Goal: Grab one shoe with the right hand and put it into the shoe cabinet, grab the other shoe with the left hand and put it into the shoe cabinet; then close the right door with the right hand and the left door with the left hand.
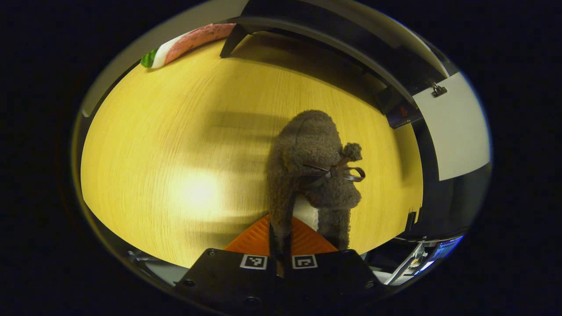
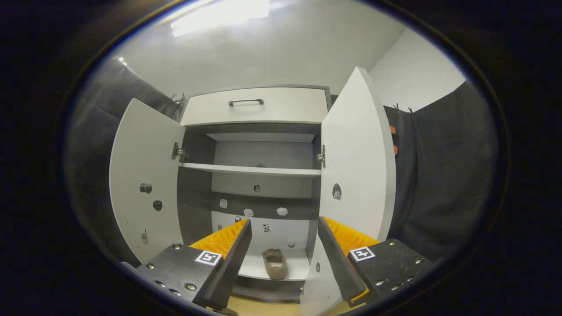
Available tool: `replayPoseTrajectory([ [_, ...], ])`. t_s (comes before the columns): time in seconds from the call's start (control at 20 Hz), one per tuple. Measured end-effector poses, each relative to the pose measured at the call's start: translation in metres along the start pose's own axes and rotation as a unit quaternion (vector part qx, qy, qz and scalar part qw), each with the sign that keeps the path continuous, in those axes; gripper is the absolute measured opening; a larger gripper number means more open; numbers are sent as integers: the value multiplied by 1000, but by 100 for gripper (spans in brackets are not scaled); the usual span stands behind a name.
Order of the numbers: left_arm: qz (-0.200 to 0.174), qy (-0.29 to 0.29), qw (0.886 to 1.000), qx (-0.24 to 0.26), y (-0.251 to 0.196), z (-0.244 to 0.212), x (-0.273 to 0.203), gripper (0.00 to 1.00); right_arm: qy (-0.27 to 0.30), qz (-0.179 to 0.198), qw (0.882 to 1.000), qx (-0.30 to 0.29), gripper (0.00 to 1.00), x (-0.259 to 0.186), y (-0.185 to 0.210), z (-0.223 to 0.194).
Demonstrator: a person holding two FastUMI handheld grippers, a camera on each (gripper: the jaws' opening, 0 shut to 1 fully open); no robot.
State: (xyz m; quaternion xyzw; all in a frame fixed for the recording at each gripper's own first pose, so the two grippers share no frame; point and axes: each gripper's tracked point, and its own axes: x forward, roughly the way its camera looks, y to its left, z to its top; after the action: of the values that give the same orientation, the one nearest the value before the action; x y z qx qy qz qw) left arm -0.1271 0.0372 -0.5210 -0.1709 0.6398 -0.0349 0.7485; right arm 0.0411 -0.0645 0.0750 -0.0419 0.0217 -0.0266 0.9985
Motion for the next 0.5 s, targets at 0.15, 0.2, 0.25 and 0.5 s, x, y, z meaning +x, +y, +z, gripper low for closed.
replayPoseTrajectory([
  [0.15, 5, -14, 1000, 25, 0, 15, -12, 2, 0, -2, 1000, 1, 91, -1, -3, -3],
  [0.2, -2, -23, 999, 27, -2, 24, -20, 2, 0, -3, 1000, 1, 91, -2, -4, -4],
  [0.25, -12, -35, 999, 27, -6, 34, -29, 1, 0, -3, 1000, 1, 91, -3, -5, -3],
  [0.5, -47, -127, 989, 65, -60, 106, -92, 2, -5, -3, 1000, 5, 91, -12, -8, 2],
])
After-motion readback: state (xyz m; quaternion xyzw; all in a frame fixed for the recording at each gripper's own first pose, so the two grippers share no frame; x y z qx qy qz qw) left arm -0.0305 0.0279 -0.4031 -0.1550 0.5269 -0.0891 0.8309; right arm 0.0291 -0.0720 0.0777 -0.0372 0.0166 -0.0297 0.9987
